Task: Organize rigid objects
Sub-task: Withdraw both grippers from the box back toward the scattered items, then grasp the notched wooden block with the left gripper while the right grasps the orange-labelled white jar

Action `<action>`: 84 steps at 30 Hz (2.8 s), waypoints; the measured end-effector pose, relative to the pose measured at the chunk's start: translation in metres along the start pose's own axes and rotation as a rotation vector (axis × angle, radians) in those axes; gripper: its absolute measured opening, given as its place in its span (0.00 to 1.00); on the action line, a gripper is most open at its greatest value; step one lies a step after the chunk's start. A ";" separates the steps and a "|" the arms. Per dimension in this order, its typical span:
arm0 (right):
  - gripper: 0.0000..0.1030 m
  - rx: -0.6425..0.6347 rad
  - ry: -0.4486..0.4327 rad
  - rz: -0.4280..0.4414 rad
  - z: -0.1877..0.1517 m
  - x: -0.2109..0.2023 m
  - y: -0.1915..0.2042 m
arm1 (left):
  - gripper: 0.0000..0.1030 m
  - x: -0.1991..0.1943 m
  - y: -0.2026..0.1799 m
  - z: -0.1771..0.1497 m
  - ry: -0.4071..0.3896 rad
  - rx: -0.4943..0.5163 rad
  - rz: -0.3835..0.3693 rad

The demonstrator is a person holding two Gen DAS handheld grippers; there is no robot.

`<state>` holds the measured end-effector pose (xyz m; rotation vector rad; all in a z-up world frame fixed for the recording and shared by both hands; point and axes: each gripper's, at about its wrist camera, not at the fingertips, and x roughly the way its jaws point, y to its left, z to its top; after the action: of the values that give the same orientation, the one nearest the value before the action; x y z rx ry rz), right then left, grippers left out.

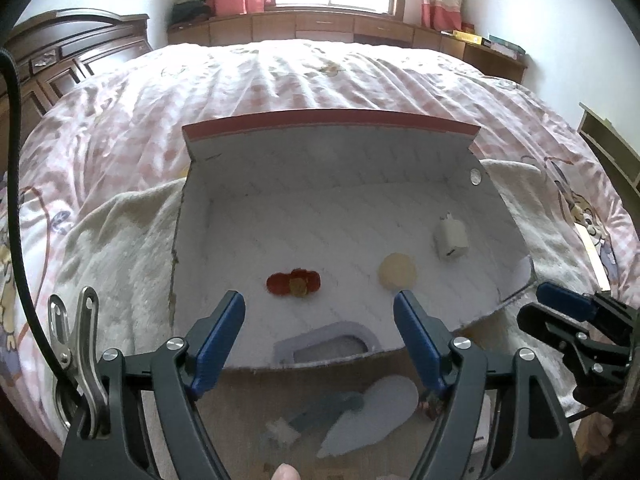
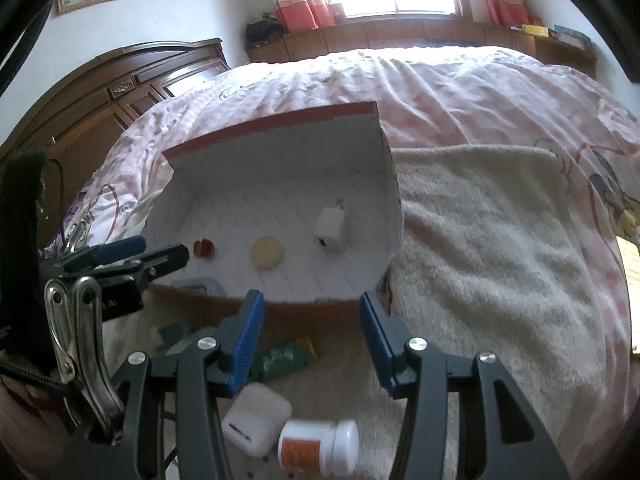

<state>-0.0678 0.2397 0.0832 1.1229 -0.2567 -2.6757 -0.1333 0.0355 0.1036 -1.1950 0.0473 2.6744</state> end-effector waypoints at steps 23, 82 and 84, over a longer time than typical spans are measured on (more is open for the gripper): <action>0.57 0.000 0.049 -0.070 -0.069 -0.025 0.005 | 0.76 -0.038 0.020 -0.080 0.014 -0.082 0.024; 0.79 -0.035 -0.050 -0.110 -0.115 0.008 0.008 | 0.88 0.002 0.002 -0.136 0.006 -0.030 0.081; 0.84 -0.046 -0.052 -0.099 -0.116 0.008 0.009 | 0.88 0.001 0.003 -0.137 -0.003 -0.032 0.080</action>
<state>0.0116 0.2204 -0.0006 1.0801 -0.1513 -2.7848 -0.0340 0.0174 0.0103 -1.2233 0.0526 2.7555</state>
